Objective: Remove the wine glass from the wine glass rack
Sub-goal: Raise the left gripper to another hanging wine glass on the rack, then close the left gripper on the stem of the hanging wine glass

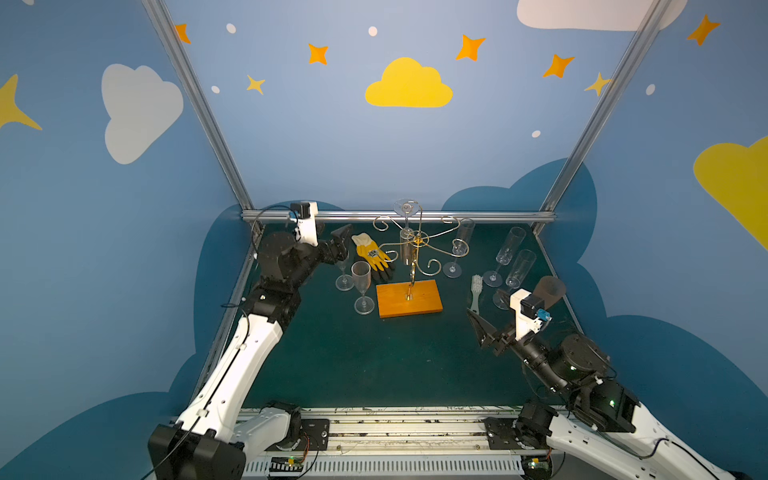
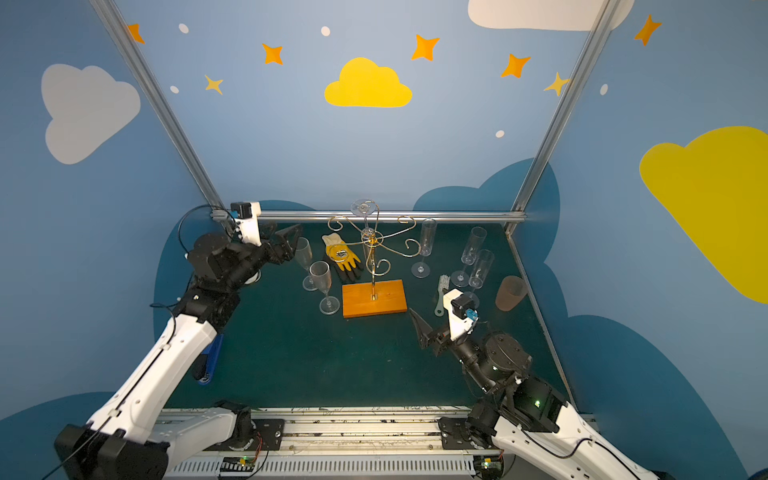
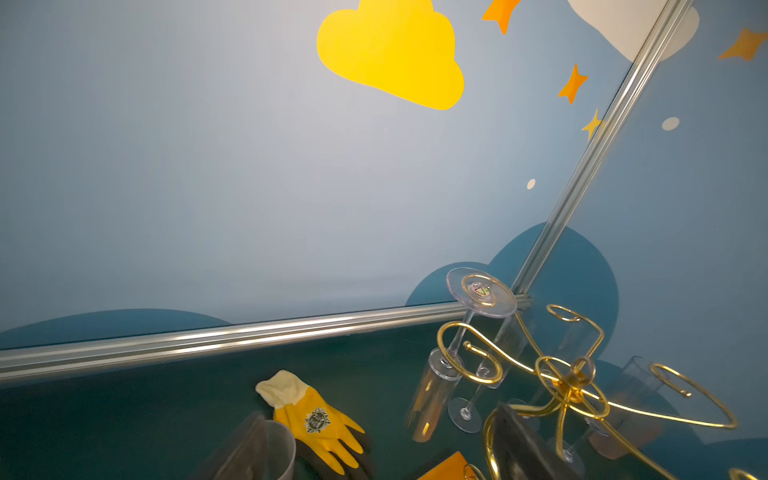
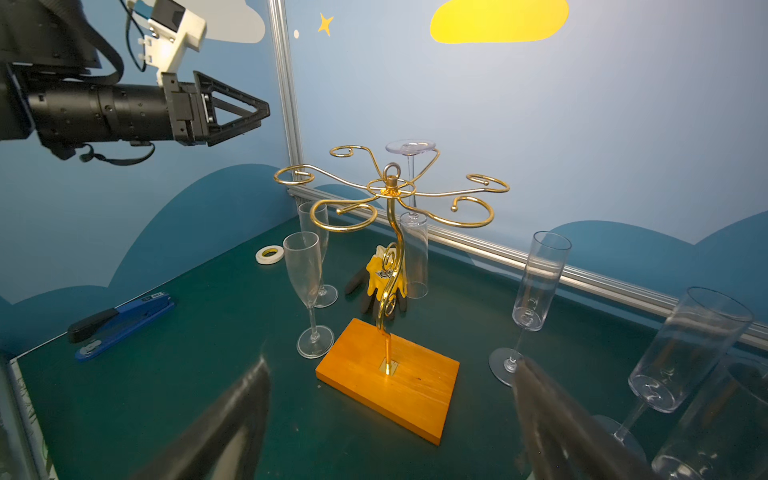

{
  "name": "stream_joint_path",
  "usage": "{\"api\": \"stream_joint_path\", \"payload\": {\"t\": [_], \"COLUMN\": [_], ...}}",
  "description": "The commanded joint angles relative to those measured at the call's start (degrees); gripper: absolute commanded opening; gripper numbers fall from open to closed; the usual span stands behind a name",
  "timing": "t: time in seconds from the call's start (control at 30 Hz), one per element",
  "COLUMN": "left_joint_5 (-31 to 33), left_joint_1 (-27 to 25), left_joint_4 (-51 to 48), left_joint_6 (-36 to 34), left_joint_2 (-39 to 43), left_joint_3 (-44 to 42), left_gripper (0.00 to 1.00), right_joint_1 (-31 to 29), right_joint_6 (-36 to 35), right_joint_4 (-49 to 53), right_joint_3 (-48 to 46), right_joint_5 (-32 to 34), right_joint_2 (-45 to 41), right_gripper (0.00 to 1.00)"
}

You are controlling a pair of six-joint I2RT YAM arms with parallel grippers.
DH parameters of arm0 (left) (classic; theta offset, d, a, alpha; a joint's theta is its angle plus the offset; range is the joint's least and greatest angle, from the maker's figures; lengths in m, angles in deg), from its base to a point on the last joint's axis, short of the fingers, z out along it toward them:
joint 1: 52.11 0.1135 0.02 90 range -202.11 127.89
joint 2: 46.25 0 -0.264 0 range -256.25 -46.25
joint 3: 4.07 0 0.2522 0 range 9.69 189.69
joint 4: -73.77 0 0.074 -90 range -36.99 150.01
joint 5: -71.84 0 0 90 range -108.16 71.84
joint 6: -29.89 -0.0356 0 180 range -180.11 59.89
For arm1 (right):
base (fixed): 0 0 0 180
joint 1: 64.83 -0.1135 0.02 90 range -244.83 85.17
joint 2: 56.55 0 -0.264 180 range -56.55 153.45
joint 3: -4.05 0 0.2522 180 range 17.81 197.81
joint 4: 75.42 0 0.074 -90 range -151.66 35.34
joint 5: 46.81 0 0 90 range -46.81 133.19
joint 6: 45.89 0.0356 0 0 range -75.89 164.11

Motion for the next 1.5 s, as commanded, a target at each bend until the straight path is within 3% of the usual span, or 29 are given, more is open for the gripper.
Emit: {"api": "stream_joint_path", "payload": {"t": [0.0, 0.53, 0.7, 1.47], "left_joint_5": [-12.78, -38.67, -48.57, -52.55], "left_joint_1": [1.21, 1.74, 1.63, -0.90], "left_joint_4": [-4.52, -11.53, -8.46, -9.66], "left_joint_6": [5.63, 21.24, 32.42, 32.79], "left_joint_2": [-6.13, -40.20, -52.02, -56.72], "left_joint_3": [7.57, 43.82, 55.37, 58.00], "left_gripper": [0.84, 0.77, 0.70, 0.61], "right_joint_1": [0.64, 2.50, 2.77, 2.90], "right_joint_6": [-1.29, 1.66, 2.25, 4.15], "right_joint_4": [-1.73, 3.08, 4.44, 6.88], "right_joint_3": [0.83, 1.01, 1.48, 1.86], "right_joint_5": [1.25, -1.19, -2.14, -2.86], "right_joint_2": [-0.41, -3.34, -3.64, -3.60], "right_gripper": [0.90, 0.91, 0.91, 0.91]}}
